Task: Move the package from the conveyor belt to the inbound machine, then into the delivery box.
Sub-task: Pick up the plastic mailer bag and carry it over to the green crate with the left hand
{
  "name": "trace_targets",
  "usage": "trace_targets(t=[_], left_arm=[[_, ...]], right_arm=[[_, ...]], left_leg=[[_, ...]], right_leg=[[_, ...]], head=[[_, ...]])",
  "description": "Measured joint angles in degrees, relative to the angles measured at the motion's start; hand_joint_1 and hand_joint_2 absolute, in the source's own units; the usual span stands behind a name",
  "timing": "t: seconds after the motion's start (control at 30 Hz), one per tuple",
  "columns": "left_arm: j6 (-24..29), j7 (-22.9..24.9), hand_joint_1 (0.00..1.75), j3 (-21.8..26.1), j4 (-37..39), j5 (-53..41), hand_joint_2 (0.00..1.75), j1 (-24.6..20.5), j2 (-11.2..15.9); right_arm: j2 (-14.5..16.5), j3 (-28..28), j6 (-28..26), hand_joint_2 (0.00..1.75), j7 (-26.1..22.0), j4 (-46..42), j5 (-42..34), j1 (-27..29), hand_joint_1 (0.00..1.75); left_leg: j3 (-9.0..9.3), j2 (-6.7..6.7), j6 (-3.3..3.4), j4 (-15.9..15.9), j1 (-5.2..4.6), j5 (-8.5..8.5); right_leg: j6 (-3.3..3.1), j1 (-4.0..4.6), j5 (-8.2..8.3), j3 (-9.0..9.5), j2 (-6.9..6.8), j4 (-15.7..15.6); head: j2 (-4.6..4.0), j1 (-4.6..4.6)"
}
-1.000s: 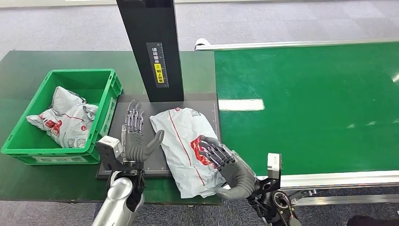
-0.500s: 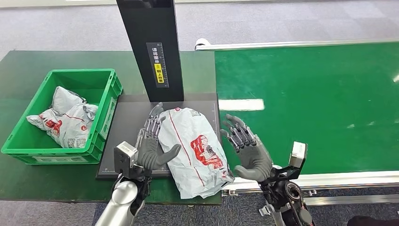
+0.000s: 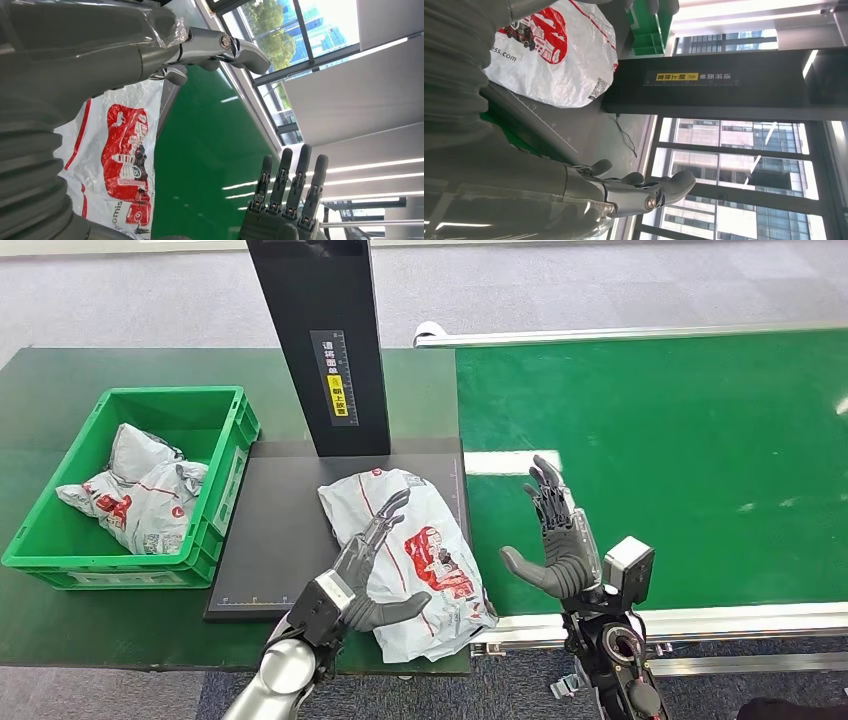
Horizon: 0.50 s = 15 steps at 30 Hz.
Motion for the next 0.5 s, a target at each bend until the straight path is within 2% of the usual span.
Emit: trace_targets(t=[0.23,0.4,0.5], left_arm=[[-0.5,0.39,0.0,-0.52,0.02,-1.14,1.75,0.03,0.2],[-3.86,1.81,0.0,-2.86,0.94,-7.85,1.75,-0.08,0.52],[-3.31,2.57,0.0,-4.66,1.95,-11.22,1.75,-0.36,0.57]], right_arm=[[0.12,-0.13,-0.08,1.75,-0.04,-0.01,0.09,0.04,0.0],[0.46,-1.05,-2.13,1.75,-0.84,-0.7,0.91,0.73,0.0],[0.62,-2.08,-3.81,1.75,-1.3,-1.79,1.03,1.56,0.0]], left_leg=[[0.0,0.0,0.0,0.01,-0.01,0.0],[0.0,0.0,0.0,0.01,-0.01,0.0],[0.0,0.0,0.0,0.01,-0.01,-0.01]], right_leg=[[0.0,-0.01,0.0,0.0,0.0,0.0],[0.0,-0.01,0.0,-0.01,0.0,-0.01],[0.0,-0.01,0.0,-0.02,0.0,-0.01]], head=[[0.0,0.0],[0.0,0.01],[0.0,0.0]])
